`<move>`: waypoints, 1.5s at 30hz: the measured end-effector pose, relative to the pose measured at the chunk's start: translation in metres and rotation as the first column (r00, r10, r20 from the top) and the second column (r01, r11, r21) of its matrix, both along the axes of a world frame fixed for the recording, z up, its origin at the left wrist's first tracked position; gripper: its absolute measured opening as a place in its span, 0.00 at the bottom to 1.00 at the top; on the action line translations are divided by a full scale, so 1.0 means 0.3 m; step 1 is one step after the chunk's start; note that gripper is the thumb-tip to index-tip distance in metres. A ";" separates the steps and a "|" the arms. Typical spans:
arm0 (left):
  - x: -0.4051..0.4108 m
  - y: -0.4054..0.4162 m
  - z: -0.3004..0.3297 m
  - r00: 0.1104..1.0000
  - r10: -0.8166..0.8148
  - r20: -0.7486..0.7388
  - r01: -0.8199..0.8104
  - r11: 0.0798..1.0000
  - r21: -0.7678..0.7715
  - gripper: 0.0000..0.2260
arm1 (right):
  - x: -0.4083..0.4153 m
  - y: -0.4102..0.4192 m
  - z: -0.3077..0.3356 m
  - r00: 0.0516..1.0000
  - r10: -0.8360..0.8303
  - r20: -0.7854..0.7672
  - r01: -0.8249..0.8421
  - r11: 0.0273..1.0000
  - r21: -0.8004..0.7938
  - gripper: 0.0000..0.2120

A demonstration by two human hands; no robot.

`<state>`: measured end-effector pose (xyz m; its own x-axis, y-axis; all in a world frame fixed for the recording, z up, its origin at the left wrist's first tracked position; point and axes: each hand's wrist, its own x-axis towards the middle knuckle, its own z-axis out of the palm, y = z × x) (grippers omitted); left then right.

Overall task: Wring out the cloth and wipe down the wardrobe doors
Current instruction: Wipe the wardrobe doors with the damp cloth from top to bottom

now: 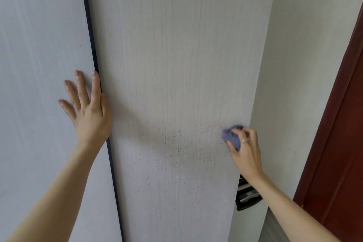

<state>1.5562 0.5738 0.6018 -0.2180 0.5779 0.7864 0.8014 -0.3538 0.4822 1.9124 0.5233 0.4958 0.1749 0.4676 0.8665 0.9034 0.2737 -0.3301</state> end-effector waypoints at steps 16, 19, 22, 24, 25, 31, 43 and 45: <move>-0.009 -0.007 -0.107 0.999 0.005 -0.033 -0.005 1.000 -0.021 0.25 | -0.089 0.014 -0.124 0.915 0.112 0.389 -0.096 0.994 -0.059 0.28; -0.001 -0.005 -0.107 1.000 0.002 -0.020 -0.002 1.000 -0.016 0.25 | -0.124 0.049 0.134 0.982 0.089 0.164 -0.114 0.982 0.150 0.19; 0.002 -0.005 -0.110 1.000 -0.001 -0.013 0.001 1.000 -0.008 0.25 | -0.179 0.091 0.258 0.994 0.082 0.075 -0.100 0.954 0.284 0.16; -0.004 -0.004 -0.114 1.000 0.002 -0.021 -0.003 1.000 -0.006 0.25 | -0.223 0.090 0.181 0.980 0.079 0.180 -0.120 0.965 0.234 0.14; -0.006 -0.003 -0.116 1.000 0.002 -0.026 -0.002 1.000 -0.005 0.25 | -0.237 0.082 0.103 0.968 0.080 0.237 -0.118 0.981 0.151 0.12; -0.012 0.000 -0.121 0.999 0.000 -0.043 0.000 1.000 -0.006 0.25 | -0.147 0.058 -0.129 0.519 0.305 0.799 -0.263 0.946 -0.190 0.14; -0.027 -0.001 -0.177 0.997 0.002 -0.081 -0.004 0.999 -0.033 0.24 | -0.298 0.121 0.021 0.858 0.079 0.507 -0.230 0.943 0.242 0.15; -0.029 -0.004 -0.182 0.996 -0.006 -0.093 0.002 0.999 -0.044 0.24 | -0.289 0.116 -0.114 0.594 0.181 0.784 -0.356 0.933 0.054 0.14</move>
<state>1.5475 0.5726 0.5471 -0.1428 0.6127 0.7773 0.8422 -0.3373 0.4206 1.8257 0.5580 0.4617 -0.6874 0.1984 0.6986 0.6774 0.5220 0.5183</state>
